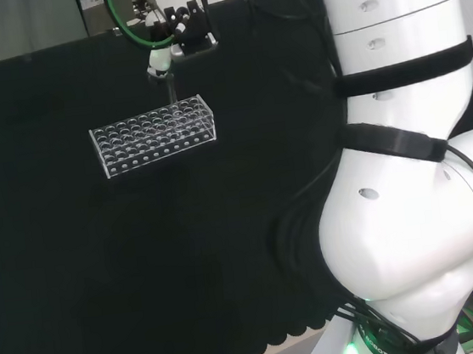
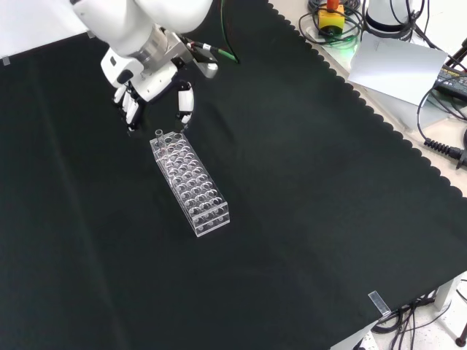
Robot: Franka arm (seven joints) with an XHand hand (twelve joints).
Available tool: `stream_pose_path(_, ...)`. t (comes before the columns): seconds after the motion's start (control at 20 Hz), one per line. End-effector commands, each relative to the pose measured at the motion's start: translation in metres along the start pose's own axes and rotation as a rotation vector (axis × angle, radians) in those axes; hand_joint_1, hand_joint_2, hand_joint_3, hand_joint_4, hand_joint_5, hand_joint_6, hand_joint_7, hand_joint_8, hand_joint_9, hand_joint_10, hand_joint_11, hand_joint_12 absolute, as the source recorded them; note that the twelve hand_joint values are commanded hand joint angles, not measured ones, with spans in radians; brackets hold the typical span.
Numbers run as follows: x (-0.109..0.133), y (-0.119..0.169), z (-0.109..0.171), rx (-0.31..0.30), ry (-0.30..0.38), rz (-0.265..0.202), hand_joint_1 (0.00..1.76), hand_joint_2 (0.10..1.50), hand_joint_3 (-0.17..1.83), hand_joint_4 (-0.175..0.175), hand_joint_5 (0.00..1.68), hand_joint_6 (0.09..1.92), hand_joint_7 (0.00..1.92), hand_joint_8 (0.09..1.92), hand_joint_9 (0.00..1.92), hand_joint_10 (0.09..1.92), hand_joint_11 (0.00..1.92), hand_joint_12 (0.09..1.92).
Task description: Pick up the test tube.
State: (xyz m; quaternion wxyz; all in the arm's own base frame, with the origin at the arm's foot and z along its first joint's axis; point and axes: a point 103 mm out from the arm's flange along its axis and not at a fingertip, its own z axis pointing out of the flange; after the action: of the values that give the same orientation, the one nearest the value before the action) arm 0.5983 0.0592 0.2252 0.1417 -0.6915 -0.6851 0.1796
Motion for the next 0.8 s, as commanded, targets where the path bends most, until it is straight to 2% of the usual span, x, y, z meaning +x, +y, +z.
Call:
stream_pose_path(0.05, 0.0041, 0.0092, 0.0124, 0.043, -0.055, 0.012, 0.9, 0.65, 0.58, -0.106, 0.48, 0.58, 0.8, 0.83, 0.63, 0.79, 0.31, 1.5)
stream_pose_path(0.4, -0.0022, 0.012, 0.018, 0.05, -0.075, 0.02, 0.91, 0.65, 0.58, -0.097, 0.54, 0.64, 0.88, 0.82, 0.67, 0.78, 0.3, 1.5)
stream_pose_path(0.8, -0.0037, 0.0111, 0.0207, 0.035, -0.034, 0.025, 0.92, 0.64, 0.6, -0.098, 0.62, 0.71, 1.04, 0.78, 0.78, 0.73, 0.31, 1.5)
